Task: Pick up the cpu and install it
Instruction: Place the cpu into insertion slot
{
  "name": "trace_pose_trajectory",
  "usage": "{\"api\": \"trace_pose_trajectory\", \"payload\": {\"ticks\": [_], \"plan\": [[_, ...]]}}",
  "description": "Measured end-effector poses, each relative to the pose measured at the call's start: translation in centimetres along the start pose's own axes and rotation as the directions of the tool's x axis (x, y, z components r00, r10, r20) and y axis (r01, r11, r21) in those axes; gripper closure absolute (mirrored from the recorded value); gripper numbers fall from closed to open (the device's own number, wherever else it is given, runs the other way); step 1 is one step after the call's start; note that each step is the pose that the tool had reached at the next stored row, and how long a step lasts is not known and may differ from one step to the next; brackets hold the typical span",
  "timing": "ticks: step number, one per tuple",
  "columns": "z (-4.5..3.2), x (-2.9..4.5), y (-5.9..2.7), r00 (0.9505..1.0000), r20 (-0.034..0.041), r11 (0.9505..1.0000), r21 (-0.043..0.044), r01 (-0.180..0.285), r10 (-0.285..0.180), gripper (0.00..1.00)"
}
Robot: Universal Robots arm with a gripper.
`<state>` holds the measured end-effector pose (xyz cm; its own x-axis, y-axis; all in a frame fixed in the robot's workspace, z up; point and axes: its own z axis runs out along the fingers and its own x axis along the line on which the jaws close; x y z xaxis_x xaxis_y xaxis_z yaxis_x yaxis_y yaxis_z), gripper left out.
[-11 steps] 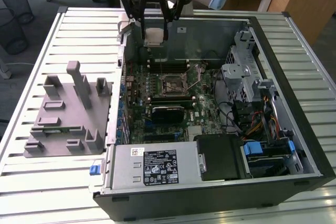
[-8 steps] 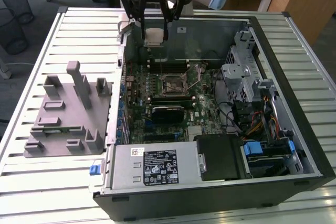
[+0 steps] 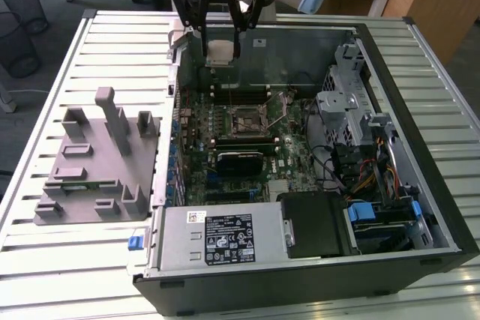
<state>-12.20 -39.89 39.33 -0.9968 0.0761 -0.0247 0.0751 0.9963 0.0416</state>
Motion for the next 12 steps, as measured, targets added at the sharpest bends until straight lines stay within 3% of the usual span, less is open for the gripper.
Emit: {"api": "trace_pose_trajectory", "payload": {"ticks": [6,12], "plan": [[0.00,0.00,0.00,1.0000,0.0001,1.0000,0.0002,0.000,0.000,0.46],[0.19,0.00,-0.01,0.9957,0.0040,0.9957,0.0027,-0.092,0.092,0.46]]}}
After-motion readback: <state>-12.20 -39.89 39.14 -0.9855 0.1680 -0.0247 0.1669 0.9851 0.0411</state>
